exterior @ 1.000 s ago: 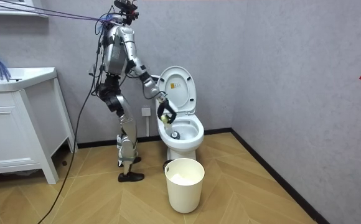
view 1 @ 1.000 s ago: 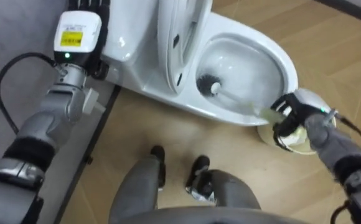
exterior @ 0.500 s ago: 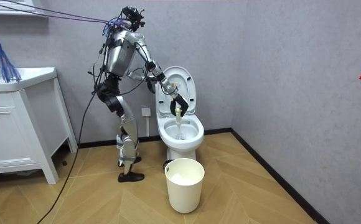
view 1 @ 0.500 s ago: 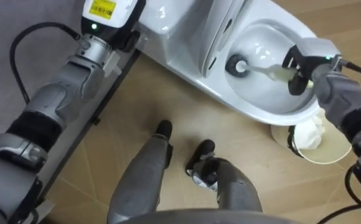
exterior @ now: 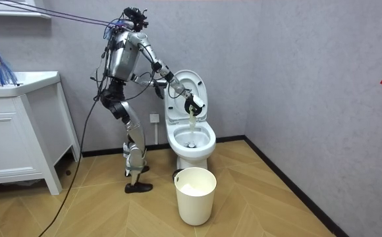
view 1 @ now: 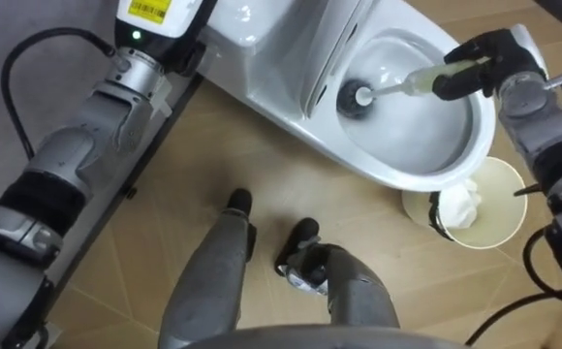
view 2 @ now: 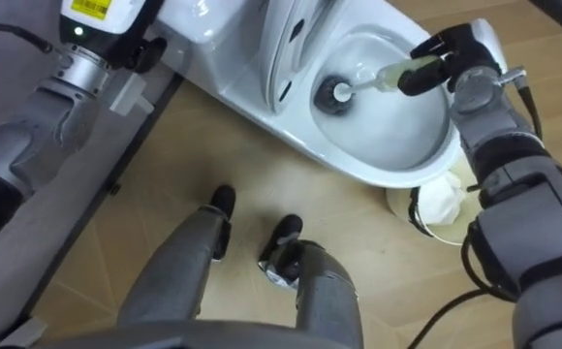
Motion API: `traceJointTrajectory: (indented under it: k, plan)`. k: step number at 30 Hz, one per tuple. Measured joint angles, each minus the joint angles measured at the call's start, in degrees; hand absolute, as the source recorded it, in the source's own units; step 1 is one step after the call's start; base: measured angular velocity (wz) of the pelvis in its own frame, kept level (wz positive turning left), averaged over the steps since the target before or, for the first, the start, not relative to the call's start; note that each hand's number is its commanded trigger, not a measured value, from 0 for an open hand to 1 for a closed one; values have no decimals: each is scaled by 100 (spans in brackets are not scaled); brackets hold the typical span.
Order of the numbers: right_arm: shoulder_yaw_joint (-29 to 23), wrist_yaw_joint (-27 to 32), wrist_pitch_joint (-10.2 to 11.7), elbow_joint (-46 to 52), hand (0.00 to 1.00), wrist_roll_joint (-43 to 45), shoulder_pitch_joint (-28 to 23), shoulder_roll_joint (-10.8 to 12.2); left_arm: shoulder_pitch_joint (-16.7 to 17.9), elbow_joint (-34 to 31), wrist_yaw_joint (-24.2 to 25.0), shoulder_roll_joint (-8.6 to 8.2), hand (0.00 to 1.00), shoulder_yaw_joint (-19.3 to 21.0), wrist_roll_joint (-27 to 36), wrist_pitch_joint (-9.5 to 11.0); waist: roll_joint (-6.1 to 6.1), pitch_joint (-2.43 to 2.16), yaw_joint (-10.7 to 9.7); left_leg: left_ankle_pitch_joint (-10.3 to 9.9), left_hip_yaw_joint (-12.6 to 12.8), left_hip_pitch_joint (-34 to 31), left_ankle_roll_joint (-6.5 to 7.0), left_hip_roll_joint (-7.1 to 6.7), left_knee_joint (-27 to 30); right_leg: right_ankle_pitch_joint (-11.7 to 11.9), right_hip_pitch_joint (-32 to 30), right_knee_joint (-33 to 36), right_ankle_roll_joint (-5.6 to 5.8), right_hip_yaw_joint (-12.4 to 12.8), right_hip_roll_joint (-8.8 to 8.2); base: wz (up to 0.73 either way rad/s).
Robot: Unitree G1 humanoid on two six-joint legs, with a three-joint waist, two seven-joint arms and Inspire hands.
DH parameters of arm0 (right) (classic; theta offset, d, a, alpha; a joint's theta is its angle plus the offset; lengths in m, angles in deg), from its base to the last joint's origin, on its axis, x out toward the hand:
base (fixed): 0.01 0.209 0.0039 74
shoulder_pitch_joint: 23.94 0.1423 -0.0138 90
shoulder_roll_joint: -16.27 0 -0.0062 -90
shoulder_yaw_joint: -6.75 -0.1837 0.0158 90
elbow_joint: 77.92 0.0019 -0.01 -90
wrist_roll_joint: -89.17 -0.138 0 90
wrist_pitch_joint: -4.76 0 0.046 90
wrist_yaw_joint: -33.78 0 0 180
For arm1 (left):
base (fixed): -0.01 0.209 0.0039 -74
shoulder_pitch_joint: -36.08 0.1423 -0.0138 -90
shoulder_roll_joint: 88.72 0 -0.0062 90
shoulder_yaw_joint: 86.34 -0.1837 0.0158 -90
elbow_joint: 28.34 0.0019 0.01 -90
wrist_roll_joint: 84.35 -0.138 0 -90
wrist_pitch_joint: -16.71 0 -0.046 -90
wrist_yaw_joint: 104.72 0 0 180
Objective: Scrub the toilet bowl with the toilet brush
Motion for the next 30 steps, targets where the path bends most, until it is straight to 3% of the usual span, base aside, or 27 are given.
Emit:
traceJointTrajectory:
  k: [4, 8, 12, 17, 20, 21, 25, 26, 30]
  plan:
    - [24, -5, -2, 60, 100, 322, -192, 40, 9, 82, 122, -82, 0, -10, 9, -75, 82, -3, -6, 21, 10, 58, 10, -16, -38, 1, 46, -12, 0, 5, 11, 2]
    - [59, 39, 19, 282, 100, 1292, -405, 315, 108, 98, 234, -148, 0, 4, 10, -151, 316, -21, 12, 28, 13, 118, 7, -21, -69, 1, 86, -29, -2, -6, 3, 0]
    - [418, 110, -11, 719, 100, 2375, -711, 515, 342, 181, 211, -399, 0, 3, 118, -257, 504, -143, 72, 65, 56, 236, -10, -14, -216, 2, 141, -84, -1, 1, -1, -2]
    - [471, 108, -259, 1569, 100, 3253, -1146, 534, 546, 56, 197, -598, 0, 203, 101, -377, 548, -186, 63, 74, 42, 255, -33, 9, -247, 1, 142, -101, -3, -13, 26, 2]
    - [481, 90, -402, 2059, 100, 3506, -1521, 508, 678, 54, 167, -751, 0, 243, 88, -495, 570, -266, 21, 75, 50, 299, -30, -6, -335, 1, 207, -188, -3, -17, 28, 0]
    - [481, 66, -412, 2178, 100, 3609, -1633, 509, 740, 55, 173, -760, 0, 254, 79, -518, 555, -314, 3, 80, 68, 324, -28, -7, -365, 3, 222, -216, -1, -7, 30, -4]
    - [503, -98, -518, 2913, 100, 4055, -2111, 437, 887, 85, 202, -739, 0, 291, 69, -535, 559, -344, -65, 79, 73, 485, -29, 5, -434, 8, 393, -331, 2, -7, 59, 0]
    - [497, -210, -563, 3179, 100, 4208, -2261, 418, 952, 85, 207, -736, 0, 314, 75, -551, 562, -380, -102, 79, 72, 522, -31, 12, -462, 10, 437, -384, 2, -3, 77, 0]
    - [495, -716, -710, 4265, 100, 4524, -2611, 67, 973, 212, 98, -704, 0, 346, 101, -563, 569, -389, -184, 91, 65, 552, -59, 28, -505, 15, 451, -397, -7, 11, 101, -1]
